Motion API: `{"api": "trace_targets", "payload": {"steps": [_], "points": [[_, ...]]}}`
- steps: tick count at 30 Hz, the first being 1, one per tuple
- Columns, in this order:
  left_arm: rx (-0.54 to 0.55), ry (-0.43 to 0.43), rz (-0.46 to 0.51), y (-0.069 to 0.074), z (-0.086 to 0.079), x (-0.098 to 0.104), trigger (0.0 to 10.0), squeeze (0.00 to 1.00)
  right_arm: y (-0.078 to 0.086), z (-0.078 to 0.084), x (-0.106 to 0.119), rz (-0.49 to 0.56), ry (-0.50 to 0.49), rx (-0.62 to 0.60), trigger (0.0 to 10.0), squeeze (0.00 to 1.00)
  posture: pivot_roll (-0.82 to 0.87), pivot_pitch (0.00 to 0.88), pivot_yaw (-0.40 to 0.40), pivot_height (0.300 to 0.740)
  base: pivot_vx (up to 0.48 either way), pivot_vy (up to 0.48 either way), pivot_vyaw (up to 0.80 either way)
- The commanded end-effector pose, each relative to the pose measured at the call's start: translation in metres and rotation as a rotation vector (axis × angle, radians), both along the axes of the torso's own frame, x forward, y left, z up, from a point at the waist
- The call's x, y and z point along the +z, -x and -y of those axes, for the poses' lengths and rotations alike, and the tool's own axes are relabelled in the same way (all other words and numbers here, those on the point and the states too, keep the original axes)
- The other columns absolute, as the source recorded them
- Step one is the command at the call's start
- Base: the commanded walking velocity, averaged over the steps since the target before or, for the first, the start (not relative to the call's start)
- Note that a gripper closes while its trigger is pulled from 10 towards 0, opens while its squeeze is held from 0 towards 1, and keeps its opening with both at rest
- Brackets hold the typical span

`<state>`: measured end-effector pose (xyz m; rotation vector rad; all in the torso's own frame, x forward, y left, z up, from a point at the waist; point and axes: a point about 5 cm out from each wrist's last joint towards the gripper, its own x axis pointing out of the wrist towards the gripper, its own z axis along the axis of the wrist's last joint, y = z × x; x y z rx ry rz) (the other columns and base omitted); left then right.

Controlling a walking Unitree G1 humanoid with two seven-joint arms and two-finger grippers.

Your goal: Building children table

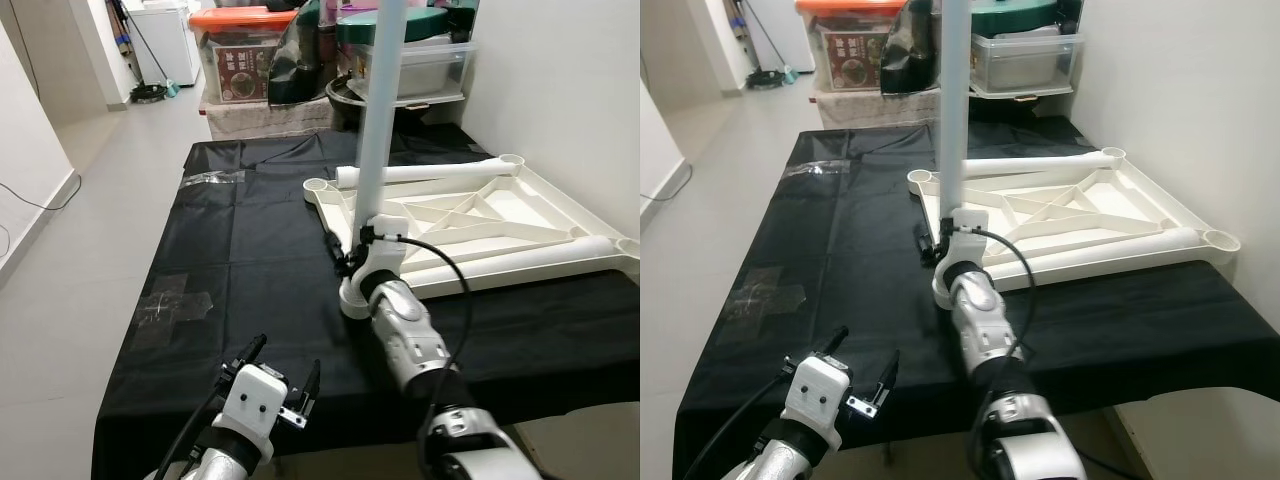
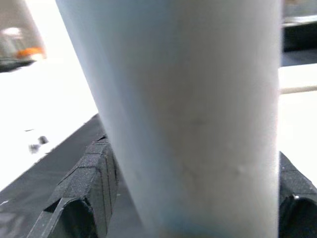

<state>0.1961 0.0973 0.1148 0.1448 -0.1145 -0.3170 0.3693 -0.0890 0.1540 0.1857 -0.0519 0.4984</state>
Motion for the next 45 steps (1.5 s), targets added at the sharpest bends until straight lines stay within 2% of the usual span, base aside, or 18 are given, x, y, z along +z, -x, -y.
{"api": "trace_targets", "payload": {"steps": [1,3,4,11,14,19,20,25,29,31,33,34,35,36,37,38,39,45], "points": [[-0.007,-0.002,-0.02,0.001,-0.001,-0.005,10.0,0.0,0.004,-0.018,0.001,-0.019,0.025,0.291,10.0,0.0,-0.01,0.0,0.006,0.74,0.0,0.0,0.0],[-0.008,-0.003,-0.02,0.001,-0.001,-0.006,10.0,0.0,0.008,-0.014,0.001,-0.061,0.062,0.517,10.0,0.0,-0.01,0.0,0.006,0.74,0.0,0.0,0.0],[-0.008,-0.003,-0.02,0.001,-0.001,-0.006,10.0,0.0,0.008,-0.014,0.001,-0.061,0.062,0.517,10.0,0.0,-0.01,0.0,0.006,0.74,0.0,0.0,0.0],[-0.01,-0.006,-0.019,-0.001,0.0,-0.005,10.0,0.0,0.015,-0.016,0.003,-0.135,0.198,0.885,10.0,0.0,0.01,0.0,-0.004,0.74,0.0,0.0,0.0],[-0.007,-0.005,-0.018,0.0,0.0,-0.004,10.0,0.0,0.018,-0.021,0.003,-0.149,0.231,0.99,10.0,0.0,0.01,0.0,-0.009,0.74,0.0,0.0,0.0],[-0.005,-0.005,-0.018,0.0,0.0,-0.004,10.0,0.0,0.019,-0.023,0.002,-0.151,0.246,1.032,10.0,0.0,0.02,0.0,-0.011,0.74,0.0,0.0,0.0],[-0.002,-0.006,-0.017,0.0,0.0,-0.004,10.0,0.0,0.02,-0.027,0.002,-0.148,0.255,1.052,0.2,0.0,0.02,0.0,-0.011,0.74,0.0,0.0,0.0],[0.0,-0.007,-0.017,0.0,-0.001,-0.004,10.0,0.0,0.019,-0.032,0.001,-0.116,0.247,1.001,0.0,0.0,0.02,0.0,-0.011,0.74,0.0,0.0,0.0],[0.0,-0.007,-0.018,-0.001,-0.001,-0.005,10.0,0.0,0.01,-0.031,-0.004,-0.08,0.244,0.766,0.0,0.0,0.01,0.0,-0.004,0.74,0.0,0.0,0.0],[-0.003,-0.007,-0.02,-0.001,-0.002,-0.005,10.0,0.0,-0.002,-0.023,-0.009,-0.084,0.237,0.402,0.0,0.0,0.01,0.0,-0.001,0.74,0.0,0.0,0.0],[-0.004,-0.007,-0.021,-0.001,-0.001,-0.005,10.0,0.0,-0.011,-0.01,-0.013,-0.132,0.192,0.112,0.0,0.0,0.01,0.0,-0.001,0.74,0.0,0.0,0.0],[-0.004,-0.007,-0.021,-0.001,-0.002,-0.005,10.0,0.0,-0.014,-0.005,-0.015,-0.164,0.17,0.016,0.0,0.0,0.01,0.0,-0.002,0.74,0.0,0.0,0.0],[-0.004,-0.007,-0.021,-0.001,-0.002,-0.005,10.0,0.0,-0.014,-0.005,-0.015,-0.164,0.17,0.016,0.0,0.0,0.01,0.0,-0.002,0.74,0.0,0.0,0.0],[-0.004,-0.006,-0.022,-0.001,-0.002,-0.005,10.0,0.0,-0.015,0.005,-0.019,-0.201,0.149,-0.128,0.0,0.0,0.01,0.0,-0.002,0.74,0.0,0.0,0.0],[-0.004,-0.006,-0.022,-0.001,-0.002,-0.005,10.0,0.0,-0.015,0.005,-0.019,-0.201,0.149,-0.128,0.0,0.0,0.01,0.0,-0.002,0.74,0.0,0.0,0.0],[-0.004,-0.006,-0.022,-0.001,-0.002,-0.005,10.0,0.0,-0.014,0.011,-0.021,-0.211,0.146,-0.219,0.0,0.0,0.01,0.0,-0.002,0.74,0.0,0.0,0.0],[-0.005,-0.006,-0.023,-0.001,-0.002,-0.005,10.0,0.0,-0.007,0.019,-0.026,-0.234,0.115,-0.415,0.0,0.0,0.01,0.0,-0.002,0.74,0.0,0.0,0.0],[-0.005,-0.007,-0.023,-0.001,-0.001,-0.005,10.0,0.0,0.006,0.017,-0.033,-0.309,0.004,-0.594,0.0,0.0,0.0,0.0,0.001,0.74,0.0,0.0,0.0]]}}
